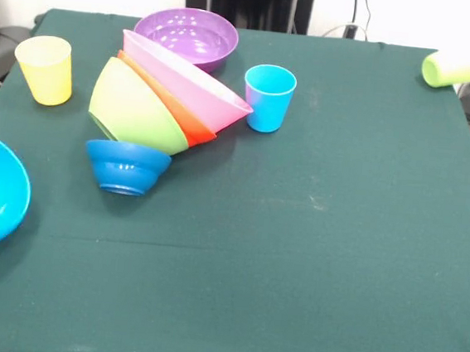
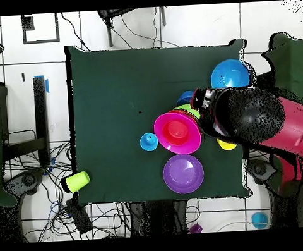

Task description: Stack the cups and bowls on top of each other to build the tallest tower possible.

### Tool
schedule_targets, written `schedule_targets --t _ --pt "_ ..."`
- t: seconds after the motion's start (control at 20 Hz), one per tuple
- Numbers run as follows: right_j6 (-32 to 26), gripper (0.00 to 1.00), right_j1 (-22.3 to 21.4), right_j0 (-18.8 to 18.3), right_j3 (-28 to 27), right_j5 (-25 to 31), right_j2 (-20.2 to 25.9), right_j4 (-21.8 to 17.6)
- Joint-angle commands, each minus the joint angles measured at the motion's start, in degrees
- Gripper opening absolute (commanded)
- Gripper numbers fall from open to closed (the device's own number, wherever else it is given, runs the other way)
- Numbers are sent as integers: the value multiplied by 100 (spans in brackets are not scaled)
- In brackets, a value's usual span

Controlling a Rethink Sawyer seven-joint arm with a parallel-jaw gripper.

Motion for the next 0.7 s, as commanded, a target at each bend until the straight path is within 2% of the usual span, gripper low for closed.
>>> schedule_targets --t 0.05,0.2,0.3,0.45,0.7 --pt "-1105 100 322 -121 901 -388 609 -263" --pt "-947 100 782 -205 1181 -1423 701 -652" --pt "-699 100 1090 -133 1177 -2030 586 -1123" --pt "-676 100 1460 -134 1118 -2916 543 -1727" --pt "-406 100 1685 64 925 -3263 332 -2285"
